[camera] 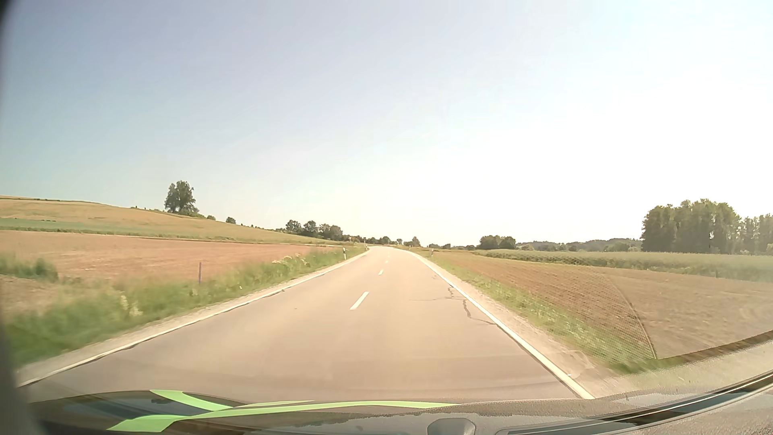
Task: Follow the waypoints while adhering to traffic rules and regulations
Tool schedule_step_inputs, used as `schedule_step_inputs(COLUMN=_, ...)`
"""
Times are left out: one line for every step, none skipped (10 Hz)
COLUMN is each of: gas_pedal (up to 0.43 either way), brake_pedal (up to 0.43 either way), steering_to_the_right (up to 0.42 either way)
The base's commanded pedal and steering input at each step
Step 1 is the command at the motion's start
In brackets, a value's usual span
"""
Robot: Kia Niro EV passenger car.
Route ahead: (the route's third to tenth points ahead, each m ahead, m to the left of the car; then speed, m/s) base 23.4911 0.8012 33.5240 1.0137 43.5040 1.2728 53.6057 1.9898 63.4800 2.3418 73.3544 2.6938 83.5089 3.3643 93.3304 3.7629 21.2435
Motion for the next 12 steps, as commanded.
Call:
schedule_step_inputs(gas_pedal=0.370, brake_pedal=0.000, steering_to_the_right=-0.006)
schedule_step_inputs(gas_pedal=0.370, brake_pedal=0.000, steering_to_the_right=-0.006)
schedule_step_inputs(gas_pedal=0.370, brake_pedal=0.000, steering_to_the_right=-0.006)
schedule_step_inputs(gas_pedal=0.370, brake_pedal=0.000, steering_to_the_right=-0.006)
schedule_step_inputs(gas_pedal=0.358, brake_pedal=0.000, steering_to_the_right=-0.007)
schedule_step_inputs(gas_pedal=0.331, brake_pedal=0.000, steering_to_the_right=-0.007)
schedule_step_inputs(gas_pedal=0.319, brake_pedal=0.000, steering_to_the_right=-0.007)
schedule_step_inputs(gas_pedal=0.319, brake_pedal=0.000, steering_to_the_right=-0.008)
schedule_step_inputs(gas_pedal=0.319, brake_pedal=0.000, steering_to_the_right=-0.008)
schedule_step_inputs(gas_pedal=0.319, brake_pedal=0.000, steering_to_the_right=-0.008)
schedule_step_inputs(gas_pedal=0.331, brake_pedal=0.000, steering_to_the_right=-0.008)
schedule_step_inputs(gas_pedal=0.331, brake_pedal=0.000, steering_to_the_right=-0.008)
